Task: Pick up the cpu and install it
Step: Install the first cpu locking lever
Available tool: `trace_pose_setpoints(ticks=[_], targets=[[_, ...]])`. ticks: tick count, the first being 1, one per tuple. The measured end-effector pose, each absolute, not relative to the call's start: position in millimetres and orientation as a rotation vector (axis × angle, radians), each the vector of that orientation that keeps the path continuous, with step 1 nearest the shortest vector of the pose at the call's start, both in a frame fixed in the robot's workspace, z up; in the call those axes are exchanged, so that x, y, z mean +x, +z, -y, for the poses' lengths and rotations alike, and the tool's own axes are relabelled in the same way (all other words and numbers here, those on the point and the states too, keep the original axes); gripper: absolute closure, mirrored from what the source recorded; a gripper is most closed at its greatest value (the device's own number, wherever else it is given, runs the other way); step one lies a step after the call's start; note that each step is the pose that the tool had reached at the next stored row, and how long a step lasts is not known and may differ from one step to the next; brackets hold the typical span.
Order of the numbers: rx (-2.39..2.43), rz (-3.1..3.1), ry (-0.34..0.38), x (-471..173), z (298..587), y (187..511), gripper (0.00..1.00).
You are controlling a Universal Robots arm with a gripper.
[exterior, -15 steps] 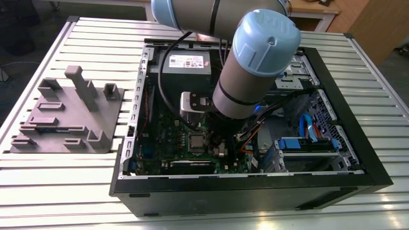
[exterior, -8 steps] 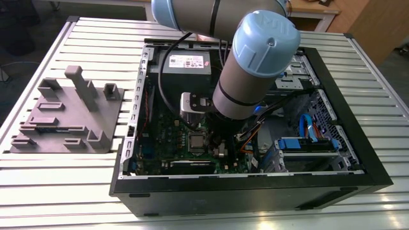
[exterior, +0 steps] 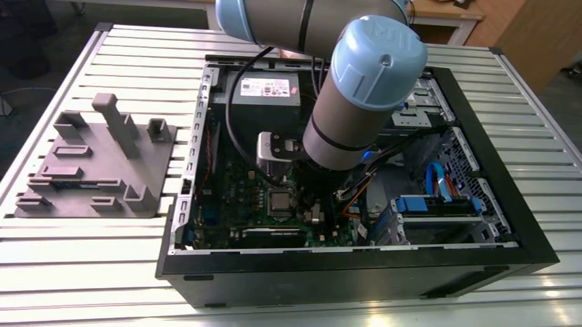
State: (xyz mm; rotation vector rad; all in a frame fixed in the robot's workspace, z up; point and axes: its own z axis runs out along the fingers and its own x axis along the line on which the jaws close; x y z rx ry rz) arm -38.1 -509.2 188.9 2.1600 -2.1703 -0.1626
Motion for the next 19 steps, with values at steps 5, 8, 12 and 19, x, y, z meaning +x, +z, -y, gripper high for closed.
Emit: trace_pose_setpoints(ticks=[5,8,12,19], targets=[[2.168,2.166,-0.159,-38.1,509.2,188.0,0.90],[2.173,2.163,-0.158,-38.1,509.2,187.5,0.90],[2.178,2.157,-0.158,-37.4,509.1,187.2,0.90],[2.182,2.153,-0.158,-29.9,509.1,186.3,0.90]])
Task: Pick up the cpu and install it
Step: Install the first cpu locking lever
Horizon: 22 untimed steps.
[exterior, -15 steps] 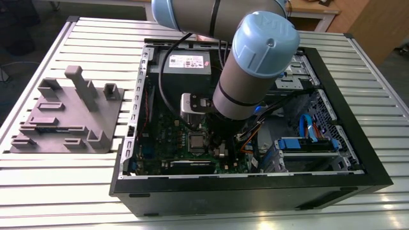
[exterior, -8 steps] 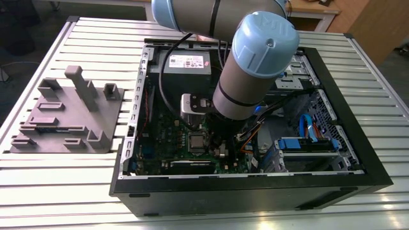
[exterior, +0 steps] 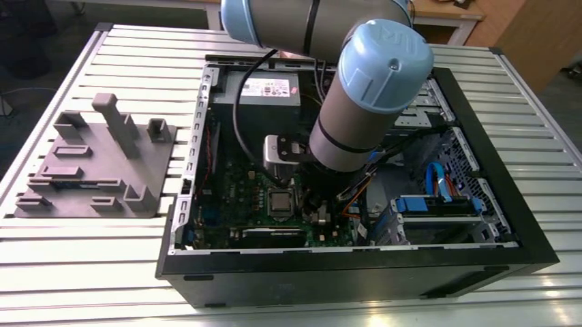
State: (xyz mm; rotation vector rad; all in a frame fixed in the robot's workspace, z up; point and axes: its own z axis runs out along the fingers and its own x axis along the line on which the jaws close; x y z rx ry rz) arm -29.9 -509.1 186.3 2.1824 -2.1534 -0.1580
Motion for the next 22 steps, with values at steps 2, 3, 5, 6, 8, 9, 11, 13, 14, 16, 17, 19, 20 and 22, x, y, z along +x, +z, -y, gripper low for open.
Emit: trace_pose_setpoints(ticks=[2,3,5,6,8,9,11,13,14,16,17,19,20,22], targets=[[2.183,2.153,-0.158,-30,509,186,0.90],[2.183,2.153,-0.158,-30,509,186,0.90],[2.184,2.153,-0.159,-30,509,187,0.90],[2.184,2.153,-0.159,-30,509,188,0.90],[2.185,2.153,-0.160,-30,509,190,0.90],[2.184,2.152,-0.159,-30,509,192,0.90],[2.185,2.152,-0.159,-30,509,195,0.90],[2.185,2.152,-0.159,-30,509,197,0.90],[2.185,2.152,-0.159,-30,509,198,0.90],[2.185,2.152,-0.159,-30,509,203,0.90],[2.185,2.152,-0.159,-30,509,206,0.90],[2.185,2.152,-0.159,-30,509,211,0.90],[2.185,2.152,-0.159,-30,509,212,0.90],[2.185,2.152,-0.160,-30,509,211,0.90]])
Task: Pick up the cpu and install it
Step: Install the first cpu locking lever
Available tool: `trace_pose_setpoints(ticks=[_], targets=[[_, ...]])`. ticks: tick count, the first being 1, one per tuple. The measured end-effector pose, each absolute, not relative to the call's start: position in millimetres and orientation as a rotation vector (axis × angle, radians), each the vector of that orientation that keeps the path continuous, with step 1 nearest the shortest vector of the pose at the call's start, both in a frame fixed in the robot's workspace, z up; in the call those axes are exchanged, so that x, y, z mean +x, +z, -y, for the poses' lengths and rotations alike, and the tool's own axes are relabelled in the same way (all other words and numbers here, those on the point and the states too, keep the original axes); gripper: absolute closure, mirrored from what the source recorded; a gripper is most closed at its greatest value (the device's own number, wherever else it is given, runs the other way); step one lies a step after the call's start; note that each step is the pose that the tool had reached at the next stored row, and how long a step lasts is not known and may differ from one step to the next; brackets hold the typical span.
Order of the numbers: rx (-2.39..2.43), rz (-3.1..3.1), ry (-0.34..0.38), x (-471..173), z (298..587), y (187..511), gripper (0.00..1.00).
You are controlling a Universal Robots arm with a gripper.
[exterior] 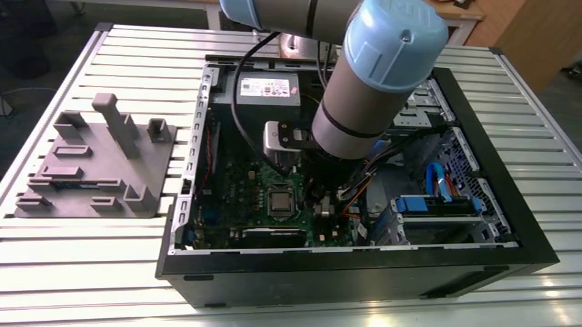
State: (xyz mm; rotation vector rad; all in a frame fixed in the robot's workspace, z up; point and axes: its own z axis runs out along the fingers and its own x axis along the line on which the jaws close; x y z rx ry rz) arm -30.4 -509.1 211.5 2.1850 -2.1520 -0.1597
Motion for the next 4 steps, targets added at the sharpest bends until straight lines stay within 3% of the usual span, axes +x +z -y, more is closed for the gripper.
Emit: trace_pose_setpoints(ticks=[4], targets=[[2.185,2.152,-0.160,-30.3,509.1,211.6,0.90]])
